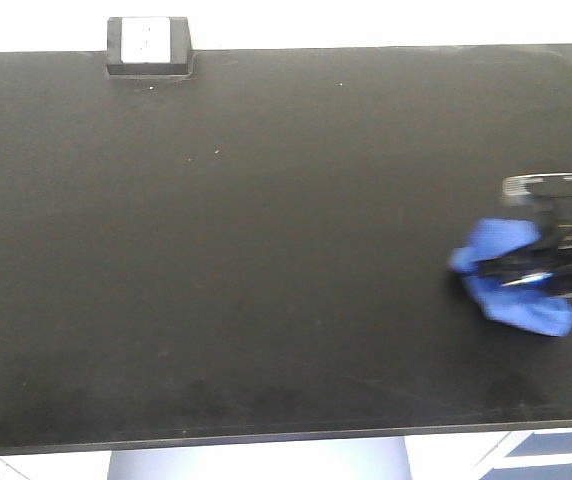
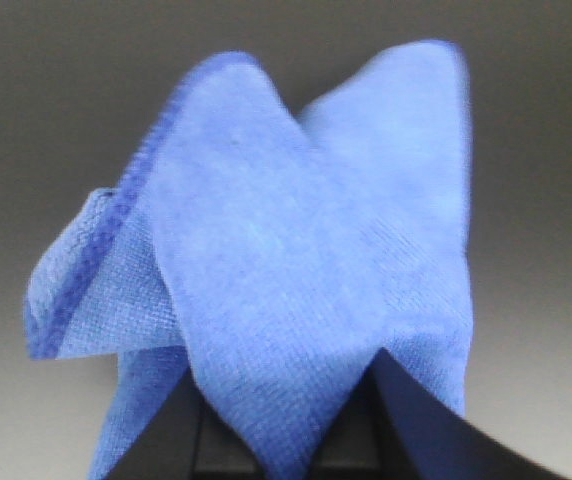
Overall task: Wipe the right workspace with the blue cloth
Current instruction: 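Lower the right gripper and press the cloth onto the countertop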
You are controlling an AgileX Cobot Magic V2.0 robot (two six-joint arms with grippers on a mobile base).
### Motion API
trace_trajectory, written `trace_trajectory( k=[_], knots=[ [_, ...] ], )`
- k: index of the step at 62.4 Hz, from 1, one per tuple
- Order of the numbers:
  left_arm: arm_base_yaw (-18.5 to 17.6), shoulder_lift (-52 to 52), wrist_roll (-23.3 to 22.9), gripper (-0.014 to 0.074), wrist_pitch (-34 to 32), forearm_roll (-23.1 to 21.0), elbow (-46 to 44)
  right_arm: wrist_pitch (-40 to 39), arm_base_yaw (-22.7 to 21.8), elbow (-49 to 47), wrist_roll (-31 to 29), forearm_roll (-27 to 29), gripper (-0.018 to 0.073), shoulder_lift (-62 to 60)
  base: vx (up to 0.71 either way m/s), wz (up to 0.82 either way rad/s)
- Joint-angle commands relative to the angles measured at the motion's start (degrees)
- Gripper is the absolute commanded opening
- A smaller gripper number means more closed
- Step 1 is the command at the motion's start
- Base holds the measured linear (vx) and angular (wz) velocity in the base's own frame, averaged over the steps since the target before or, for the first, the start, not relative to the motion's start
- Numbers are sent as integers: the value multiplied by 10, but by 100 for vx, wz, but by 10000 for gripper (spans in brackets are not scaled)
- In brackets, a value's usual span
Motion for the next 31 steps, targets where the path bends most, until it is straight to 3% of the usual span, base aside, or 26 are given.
trace_trajectory(
  k=[1,6,16,22,27,31],
  knots=[
    [-3,-8,-5,-6,-49,1,17,-17,-10,-14,-11,38,-5,-16,0,0],
    [-3,-8,-5,-6,-49,1,17,-17,38,-14,-43,60,-5,-16,0,0],
    [-3,-8,-5,-6,-49,1,17,-28,227,-14,-102,63,-5,-16,0,0],
    [-3,-8,-5,-6,-49,1,17,-54,301,-14,-101,62,-5,-16,0,0],
    [-3,-8,-5,-6,-49,1,17,-70,310,-14,-93,62,-5,-16,0,0],
    [-3,-8,-5,-6,-49,1,17,-71,285,-14,-92,61,-5,-16,0,0]
  ],
)
